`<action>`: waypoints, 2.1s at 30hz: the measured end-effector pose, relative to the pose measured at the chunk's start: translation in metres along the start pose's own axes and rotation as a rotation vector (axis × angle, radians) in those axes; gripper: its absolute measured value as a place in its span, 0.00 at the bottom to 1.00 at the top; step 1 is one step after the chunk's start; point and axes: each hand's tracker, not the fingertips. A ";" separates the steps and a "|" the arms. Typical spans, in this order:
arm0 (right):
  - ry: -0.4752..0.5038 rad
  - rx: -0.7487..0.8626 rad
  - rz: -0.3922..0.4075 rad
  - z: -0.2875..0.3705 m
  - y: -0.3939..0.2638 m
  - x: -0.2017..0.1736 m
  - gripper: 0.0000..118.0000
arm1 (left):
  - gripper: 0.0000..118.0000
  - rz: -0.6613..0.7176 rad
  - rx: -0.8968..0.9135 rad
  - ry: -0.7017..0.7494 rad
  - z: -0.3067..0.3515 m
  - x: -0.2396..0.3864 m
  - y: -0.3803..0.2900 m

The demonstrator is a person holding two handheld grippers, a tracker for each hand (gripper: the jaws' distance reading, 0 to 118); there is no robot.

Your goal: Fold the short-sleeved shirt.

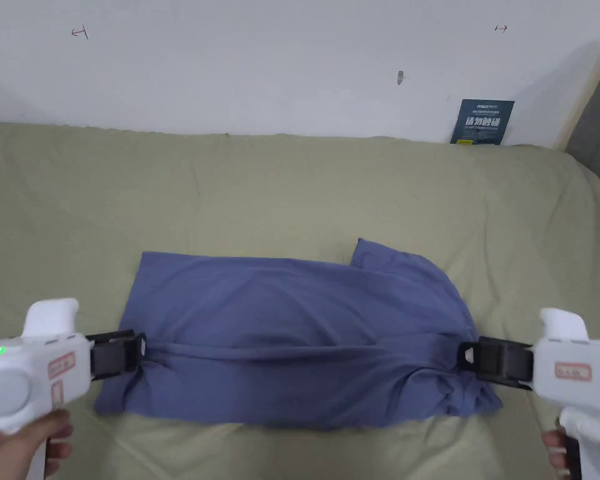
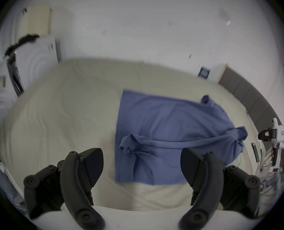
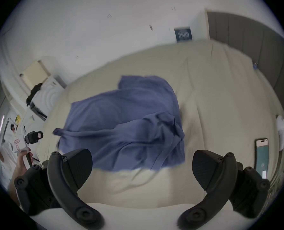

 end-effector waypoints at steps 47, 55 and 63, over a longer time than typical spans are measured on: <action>-0.192 -0.145 0.066 -0.087 -0.036 0.006 0.05 | 0.05 -0.026 -0.215 0.128 -0.078 -0.014 -0.047; -0.101 -0.058 -0.026 -0.050 -0.033 0.025 0.05 | 0.04 -0.047 -0.208 0.072 -0.042 -0.007 -0.020; -0.053 -0.011 -0.001 0.044 -0.031 0.004 0.05 | 0.04 -0.051 -0.135 0.011 0.045 -0.010 -0.008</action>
